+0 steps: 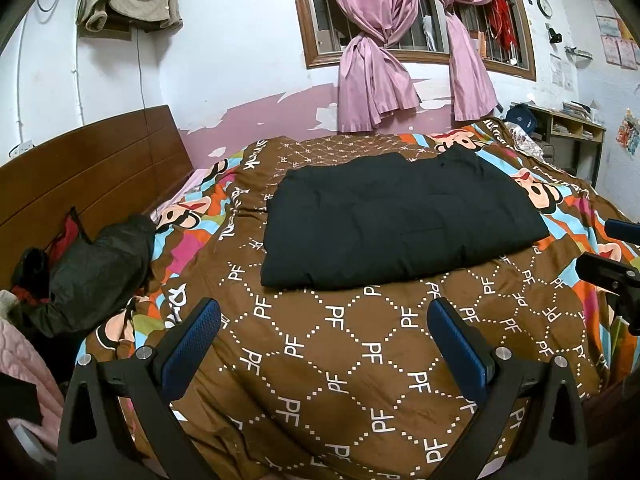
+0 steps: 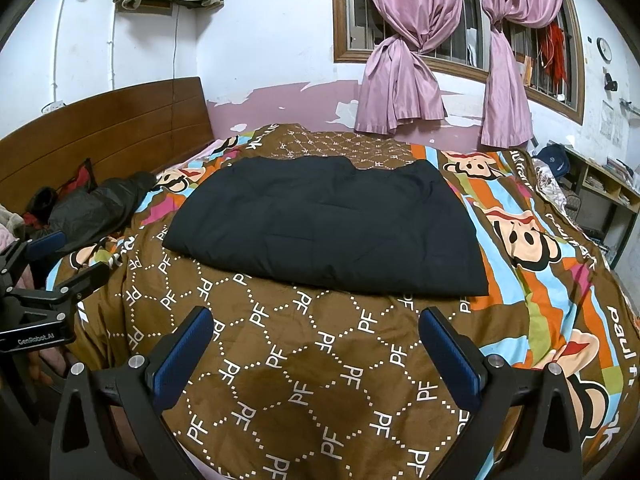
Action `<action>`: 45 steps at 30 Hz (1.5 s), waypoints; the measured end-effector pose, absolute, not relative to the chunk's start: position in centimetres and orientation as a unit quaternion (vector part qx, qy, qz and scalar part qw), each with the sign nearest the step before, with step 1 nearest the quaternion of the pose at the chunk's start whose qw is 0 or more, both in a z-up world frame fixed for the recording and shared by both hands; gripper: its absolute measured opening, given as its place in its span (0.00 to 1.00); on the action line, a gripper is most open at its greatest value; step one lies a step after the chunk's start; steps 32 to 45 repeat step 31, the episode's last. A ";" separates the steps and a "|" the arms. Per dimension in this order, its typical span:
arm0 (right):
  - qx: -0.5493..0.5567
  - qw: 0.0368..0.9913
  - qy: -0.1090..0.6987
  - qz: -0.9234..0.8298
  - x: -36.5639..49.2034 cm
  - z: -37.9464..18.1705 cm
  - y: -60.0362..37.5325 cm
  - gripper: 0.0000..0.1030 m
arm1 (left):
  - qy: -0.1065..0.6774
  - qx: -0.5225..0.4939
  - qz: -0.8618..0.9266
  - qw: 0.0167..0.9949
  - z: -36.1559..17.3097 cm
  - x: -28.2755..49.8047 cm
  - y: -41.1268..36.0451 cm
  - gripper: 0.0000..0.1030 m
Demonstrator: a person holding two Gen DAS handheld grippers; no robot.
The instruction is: Fold large clothes
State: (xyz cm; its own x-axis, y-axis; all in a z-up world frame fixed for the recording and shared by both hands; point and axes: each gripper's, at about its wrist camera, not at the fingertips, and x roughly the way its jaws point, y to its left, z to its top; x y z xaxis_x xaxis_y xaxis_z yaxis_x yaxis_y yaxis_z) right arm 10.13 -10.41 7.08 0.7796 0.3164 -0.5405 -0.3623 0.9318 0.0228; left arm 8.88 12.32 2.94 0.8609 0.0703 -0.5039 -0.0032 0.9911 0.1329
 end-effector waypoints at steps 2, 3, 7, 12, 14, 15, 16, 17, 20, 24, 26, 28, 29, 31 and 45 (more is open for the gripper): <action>-0.041 0.942 0.279 0.181 10.2 7.2 -10.3 1.00 | 0.263 0.065 0.018 0.962 2.9 9.0 12.4 0.98; -0.041 0.942 0.279 0.181 10.1 7.1 -10.4 1.00 | 0.263 0.065 0.018 0.962 2.9 9.0 12.4 0.98; -0.041 0.942 0.279 0.180 10.1 7.0 -10.5 1.00 | 0.264 0.065 0.018 0.962 2.9 9.0 12.4 0.98; -0.041 0.942 0.279 0.181 10.1 7.1 -10.5 1.00 | 0.264 0.066 0.017 0.962 2.8 9.0 12.5 0.98; -0.042 0.942 0.279 0.180 10.1 7.1 -10.5 1.00 | 0.264 0.065 0.017 0.962 2.9 9.0 12.4 0.98; -0.042 0.942 0.279 0.180 10.1 7.1 -10.5 1.00 | 0.264 0.065 0.017 0.962 2.9 9.0 12.4 0.98; -0.042 0.942 0.279 0.180 10.2 7.1 -10.5 1.00 | 0.264 0.065 0.017 0.962 2.9 9.0 12.4 0.98; -0.041 0.942 0.280 0.180 10.1 7.1 -10.6 1.00 | 0.264 0.066 0.017 0.962 2.8 9.0 12.4 0.98; -0.042 0.942 0.280 0.180 10.2 7.1 -10.5 1.00 | 0.265 0.066 0.020 0.962 2.8 9.0 12.5 0.98; -0.042 0.942 0.279 0.181 10.2 7.1 -10.6 1.00 | 0.275 0.067 0.014 0.959 2.3 9.3 13.2 0.98; -0.042 0.942 0.279 0.181 10.2 7.1 -10.6 1.00 | 0.273 0.071 0.015 0.959 2.2 9.3 13.5 0.98; -0.042 0.942 0.279 0.181 10.3 7.2 -10.5 1.00 | 0.272 0.072 0.015 0.959 2.1 9.3 13.7 0.98; -0.042 0.942 0.280 0.181 10.3 7.2 -10.5 1.00 | 0.271 0.072 0.015 0.960 2.1 9.3 13.8 0.98; -0.042 0.942 0.279 0.181 10.2 7.2 -10.6 1.00 | 0.269 0.071 0.017 0.960 2.1 9.3 14.0 0.98; -0.042 0.942 0.279 0.181 10.2 7.2 -10.6 1.00 | 0.269 0.071 0.017 0.960 2.1 9.3 14.0 0.98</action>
